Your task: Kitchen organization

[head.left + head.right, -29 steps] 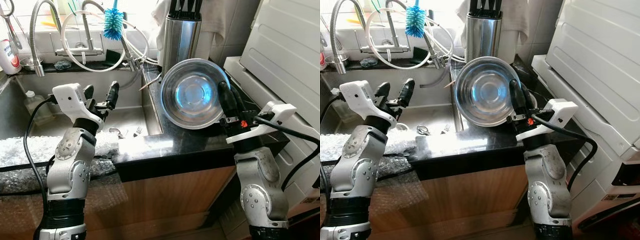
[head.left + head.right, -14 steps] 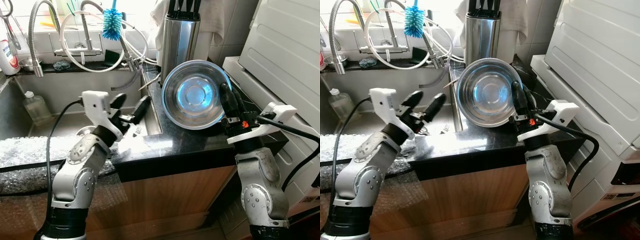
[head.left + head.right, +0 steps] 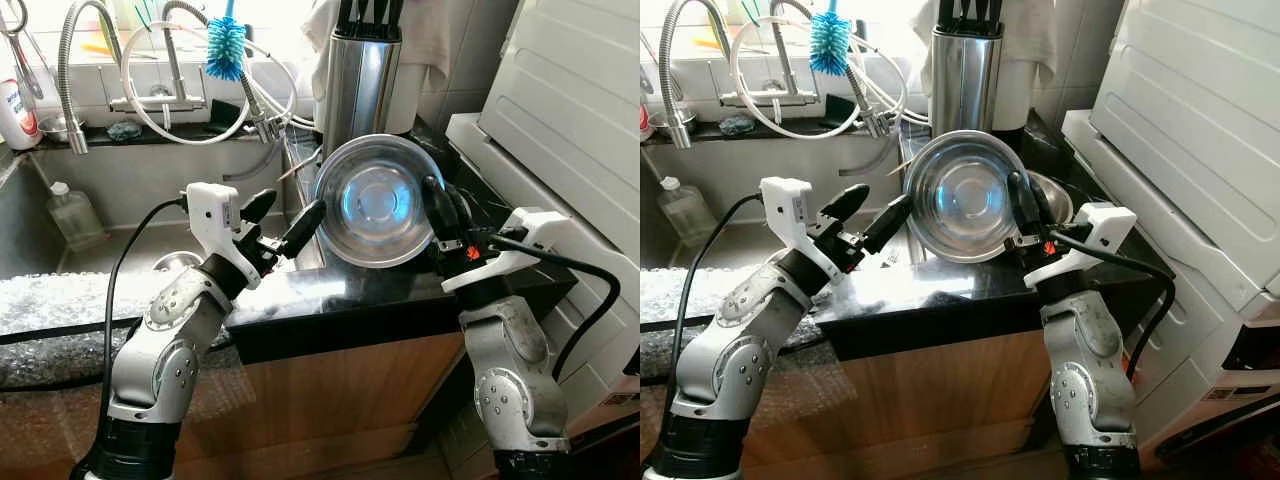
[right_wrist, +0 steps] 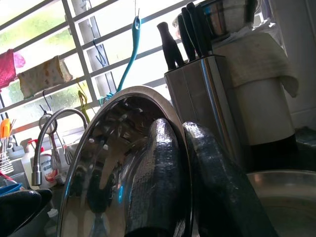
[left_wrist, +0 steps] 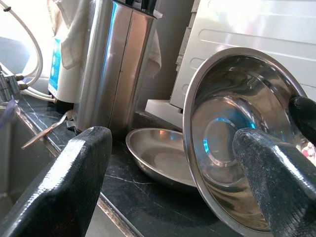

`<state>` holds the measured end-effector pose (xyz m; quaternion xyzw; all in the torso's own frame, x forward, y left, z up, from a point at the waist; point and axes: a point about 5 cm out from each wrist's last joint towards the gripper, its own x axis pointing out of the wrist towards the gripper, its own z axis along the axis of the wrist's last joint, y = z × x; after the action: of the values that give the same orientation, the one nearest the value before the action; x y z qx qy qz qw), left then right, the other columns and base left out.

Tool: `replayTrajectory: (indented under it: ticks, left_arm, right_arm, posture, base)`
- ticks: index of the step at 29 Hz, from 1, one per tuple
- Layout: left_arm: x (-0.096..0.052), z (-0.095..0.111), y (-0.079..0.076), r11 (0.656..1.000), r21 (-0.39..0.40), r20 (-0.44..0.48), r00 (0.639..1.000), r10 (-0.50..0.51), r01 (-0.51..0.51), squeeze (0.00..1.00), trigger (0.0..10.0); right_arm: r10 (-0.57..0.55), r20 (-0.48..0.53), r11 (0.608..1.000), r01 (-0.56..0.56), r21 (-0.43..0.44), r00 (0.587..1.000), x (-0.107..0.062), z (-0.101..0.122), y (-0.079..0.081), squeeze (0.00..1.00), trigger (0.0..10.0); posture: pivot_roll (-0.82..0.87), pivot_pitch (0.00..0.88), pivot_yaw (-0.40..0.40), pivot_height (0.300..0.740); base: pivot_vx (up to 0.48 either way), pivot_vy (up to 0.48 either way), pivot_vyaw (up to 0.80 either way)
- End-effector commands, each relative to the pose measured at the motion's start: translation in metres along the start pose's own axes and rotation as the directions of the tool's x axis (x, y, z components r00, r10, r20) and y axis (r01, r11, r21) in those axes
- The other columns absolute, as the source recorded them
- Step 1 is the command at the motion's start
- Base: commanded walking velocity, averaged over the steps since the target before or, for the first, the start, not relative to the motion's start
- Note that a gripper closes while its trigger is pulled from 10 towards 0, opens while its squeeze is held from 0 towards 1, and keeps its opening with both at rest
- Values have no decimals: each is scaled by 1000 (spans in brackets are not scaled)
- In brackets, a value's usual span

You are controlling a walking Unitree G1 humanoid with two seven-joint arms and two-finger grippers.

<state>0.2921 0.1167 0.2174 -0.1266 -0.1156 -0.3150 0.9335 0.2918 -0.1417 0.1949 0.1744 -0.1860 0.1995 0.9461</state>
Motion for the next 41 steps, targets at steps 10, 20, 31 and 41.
replayTrajectory:
  ticks: [10,20,31,41]
  left_arm:
    - [0,-10,-7,995,94,-79,997,-18,26,0,10000]
    - [3,-13,-7,993,119,-96,995,-1,13,0,10000]
    - [8,-15,8,978,140,-81,982,169,-157,0,10000]
    - [11,-7,22,950,61,-11,951,308,-307,0,4196]
  right_arm:
    - [32,12,999,-32,-10,999,10,-1,10,0,10000]
    - [40,17,999,-40,-5,999,13,-1,13,0,10000]
    - [76,21,997,-76,8,997,18,-3,23,0,10000]
    - [77,12,997,-77,3,997,18,-4,23,0,10000]
  posture:
    - [-127,0,-68,740]
    - [-128,0,-67,740]
    - [-128,0,-68,740]
    - [-131,0,-69,740]
  base:
    - [0,0,0]
    - [0,0,0]
    - [0,0,0]
    - [0,0,0]
